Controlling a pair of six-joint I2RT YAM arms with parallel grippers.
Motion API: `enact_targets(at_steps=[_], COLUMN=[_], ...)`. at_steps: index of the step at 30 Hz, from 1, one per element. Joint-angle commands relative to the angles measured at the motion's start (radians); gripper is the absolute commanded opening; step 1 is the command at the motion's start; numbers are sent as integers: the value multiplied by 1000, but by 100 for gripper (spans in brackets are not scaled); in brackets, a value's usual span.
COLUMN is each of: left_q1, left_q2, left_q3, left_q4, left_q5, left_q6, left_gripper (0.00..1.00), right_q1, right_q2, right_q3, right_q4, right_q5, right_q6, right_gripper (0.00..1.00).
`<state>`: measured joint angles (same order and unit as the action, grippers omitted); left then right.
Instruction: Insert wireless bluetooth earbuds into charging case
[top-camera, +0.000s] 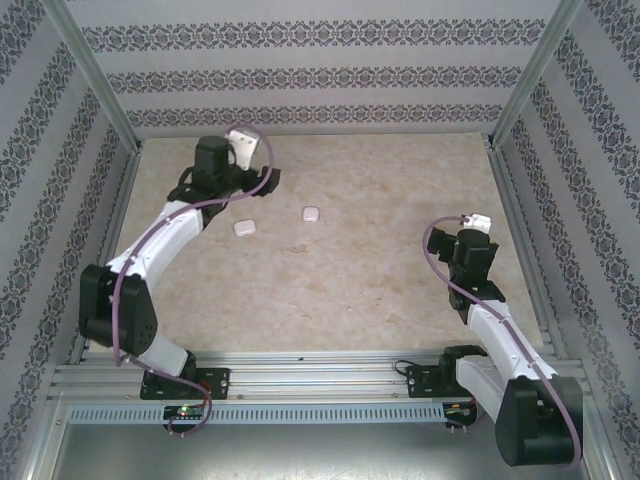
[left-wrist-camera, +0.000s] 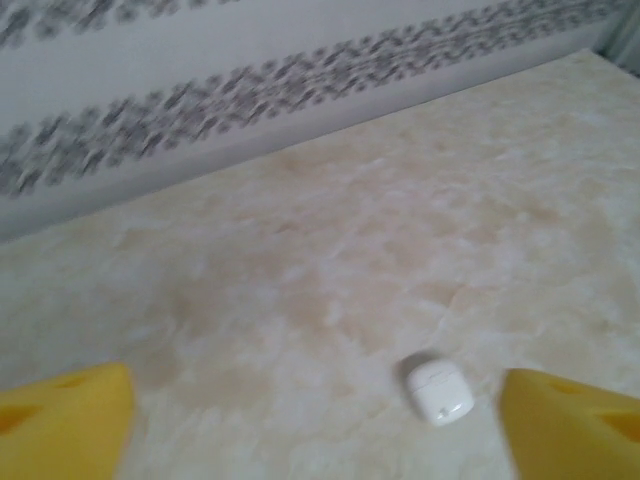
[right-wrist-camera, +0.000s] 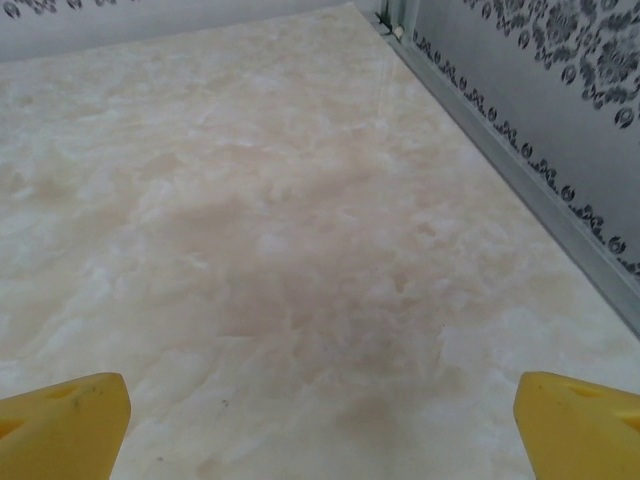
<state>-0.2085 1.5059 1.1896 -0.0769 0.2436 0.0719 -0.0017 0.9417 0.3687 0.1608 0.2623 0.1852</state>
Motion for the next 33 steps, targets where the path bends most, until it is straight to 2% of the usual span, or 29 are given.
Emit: enact_targets(at_steps=[1,3,5,10,13,18,21,27,29,33], left_q1=[43,71,106,159,178,205,210,210,210,211], left_q2=[-89,-151,-188,-253,-275,-256,-218,-179,-177,-161], left_q3=[-138,-254,-333,-508,-628,-754,-796,-775,-779,-769], left_q4=[88,161,188,287,426,607,706,675,681,680], left_q5=[-84,-157,-182,-206,-192,-232,-235,-134,-123,-88], left_q6=[29,17,2,8,50,51,51,89,94,70], left_gripper=[100,100,100,100,100,100,100,100,100,100], right_q1=[-15,-20,-21,-24,-24,-24,-24,-17,-11,-5], right_q2=[43,82,132,258,306,381,443,585,559,566], right_q3=[-63,-82,-75,-52,-46,-31,-31,-31,8,10], right_q4=[183,270,325,435,509,581,670,816,729,736], right_q5=[-66,-94,-148,-213,-217,-236,-238,-250,-244,-238], right_q6=[-14,-26,-50,-63,-71,-95,-110,-116,-126,-131], right_gripper=[98,98,98,98,98,98,98,98,98,98])
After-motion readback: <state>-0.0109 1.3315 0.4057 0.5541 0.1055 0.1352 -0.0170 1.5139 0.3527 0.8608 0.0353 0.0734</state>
